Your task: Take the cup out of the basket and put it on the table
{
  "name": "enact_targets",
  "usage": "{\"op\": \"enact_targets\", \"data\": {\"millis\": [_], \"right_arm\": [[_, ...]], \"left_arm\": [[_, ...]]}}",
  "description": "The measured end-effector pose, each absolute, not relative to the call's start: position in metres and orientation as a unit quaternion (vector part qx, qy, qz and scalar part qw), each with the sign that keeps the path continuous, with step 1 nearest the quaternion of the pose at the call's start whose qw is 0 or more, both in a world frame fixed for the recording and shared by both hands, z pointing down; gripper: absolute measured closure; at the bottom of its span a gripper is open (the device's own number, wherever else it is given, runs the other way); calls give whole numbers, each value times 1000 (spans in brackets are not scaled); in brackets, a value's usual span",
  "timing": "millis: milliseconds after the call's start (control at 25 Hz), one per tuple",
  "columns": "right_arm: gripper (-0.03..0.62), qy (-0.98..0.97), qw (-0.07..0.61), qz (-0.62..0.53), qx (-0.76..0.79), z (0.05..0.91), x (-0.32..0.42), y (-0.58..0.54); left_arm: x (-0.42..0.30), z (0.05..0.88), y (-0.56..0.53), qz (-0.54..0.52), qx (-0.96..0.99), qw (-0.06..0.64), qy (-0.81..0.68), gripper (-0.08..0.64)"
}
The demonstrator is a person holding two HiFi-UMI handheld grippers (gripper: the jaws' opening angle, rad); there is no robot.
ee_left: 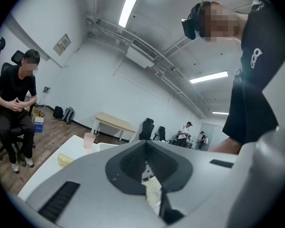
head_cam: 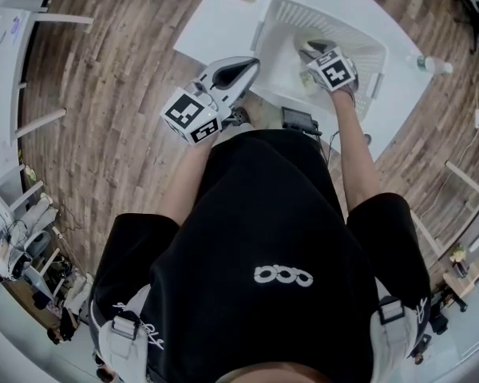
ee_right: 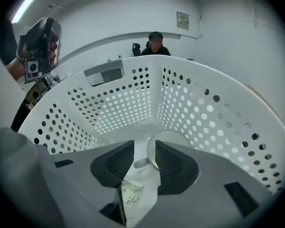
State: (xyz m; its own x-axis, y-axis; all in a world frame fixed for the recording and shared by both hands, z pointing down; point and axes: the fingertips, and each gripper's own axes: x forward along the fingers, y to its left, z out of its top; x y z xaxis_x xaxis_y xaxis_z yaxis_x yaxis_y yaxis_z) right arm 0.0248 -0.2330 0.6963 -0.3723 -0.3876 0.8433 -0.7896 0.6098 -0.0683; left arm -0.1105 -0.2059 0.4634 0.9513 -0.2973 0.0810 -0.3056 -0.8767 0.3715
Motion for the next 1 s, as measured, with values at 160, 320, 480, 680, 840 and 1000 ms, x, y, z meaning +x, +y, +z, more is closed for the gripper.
{"op": "enact_targets", "data": {"millis": [160, 320, 480, 680, 840, 1000], "right_arm": [[465, -781, 449, 251, 354, 715, 23, -234], [465, -762, 475, 271, 346, 736, 27, -231], [463, -758, 474, 293, 338, 744, 26, -229], [463, -757, 469, 303, 341, 744, 26, -229], [482, -761, 456, 307, 345, 743, 26, -232], [546, -759, 462, 300, 347, 743, 27, -234]], "left_arm": [[-110, 464, -209, 10, 967, 199, -158, 552], [-111, 468, -210, 11, 967, 201, -159, 552], [-111, 469, -212, 13, 966, 201, -161, 552], [-112, 468, -212, 15, 967, 195, -163, 552], [-111, 467, -211, 14, 968, 190, -161, 552], [-112, 466, -210, 11, 967, 194, -165, 552]]}}
